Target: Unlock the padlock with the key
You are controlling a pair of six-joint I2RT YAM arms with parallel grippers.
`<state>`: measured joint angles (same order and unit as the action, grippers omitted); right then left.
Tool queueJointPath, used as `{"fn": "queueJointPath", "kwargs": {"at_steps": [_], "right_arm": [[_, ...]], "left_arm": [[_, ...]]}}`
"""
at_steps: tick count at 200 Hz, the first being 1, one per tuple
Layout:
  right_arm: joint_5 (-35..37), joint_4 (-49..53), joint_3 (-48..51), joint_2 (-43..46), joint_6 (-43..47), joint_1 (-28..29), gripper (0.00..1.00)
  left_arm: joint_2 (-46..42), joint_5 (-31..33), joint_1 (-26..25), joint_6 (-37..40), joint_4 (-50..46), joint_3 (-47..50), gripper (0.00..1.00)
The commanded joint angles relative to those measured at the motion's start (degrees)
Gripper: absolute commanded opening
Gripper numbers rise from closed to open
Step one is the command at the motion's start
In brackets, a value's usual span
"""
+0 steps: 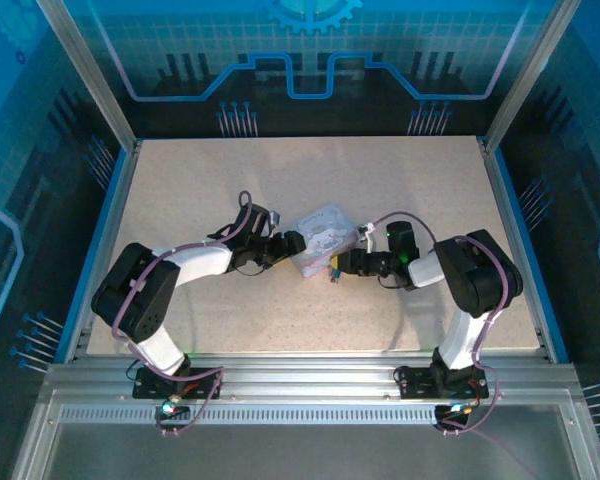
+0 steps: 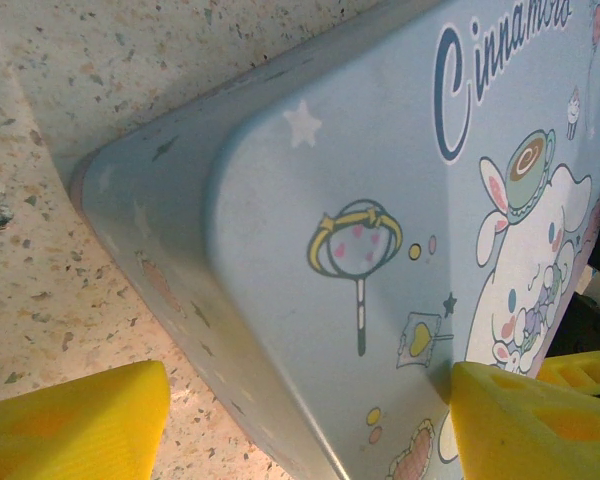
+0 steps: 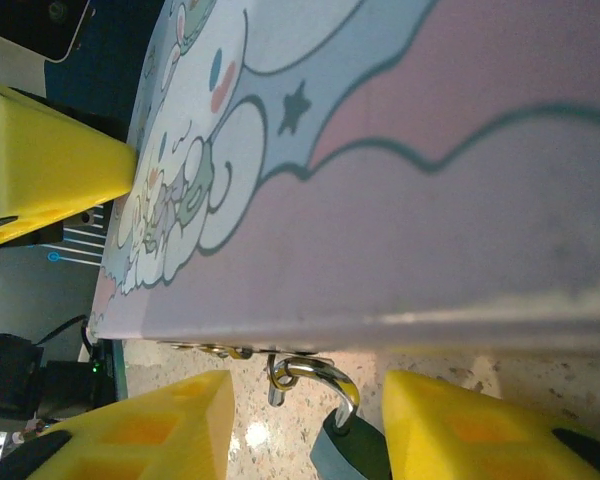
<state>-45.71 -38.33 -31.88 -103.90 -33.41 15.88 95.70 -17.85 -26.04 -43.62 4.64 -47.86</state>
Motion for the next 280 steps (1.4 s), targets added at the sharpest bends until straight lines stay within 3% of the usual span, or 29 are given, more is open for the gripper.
{"fn": "queueJointPath", "kwargs": {"at_steps": [1,124,206,280], "right_arm": [[-1.8,-1.0,-0.4,-0.1,0.4,0.8,0.41],[-1.6,1.7,1.2,3.8,2.6,0.5,0.28],[-1.2,2.5,0.9,3.0,2.4,0.2,0.09],[1.9,-2.3,2.7,3.0,-2.5,0.0,0.0]], "left_arm": [[0.4,2.9,-0.2,-0.3,-7.7,1.5,0.74],[0.5,3.0,-0.2,-0.3,-7.7,1.6,0.74],[0.1,3.1,-0.3,-0.3,-7.5,1.8,0.74],[-0.8,3.5,-0.2,-0.3,-8.0,2.3,0.74]]}}
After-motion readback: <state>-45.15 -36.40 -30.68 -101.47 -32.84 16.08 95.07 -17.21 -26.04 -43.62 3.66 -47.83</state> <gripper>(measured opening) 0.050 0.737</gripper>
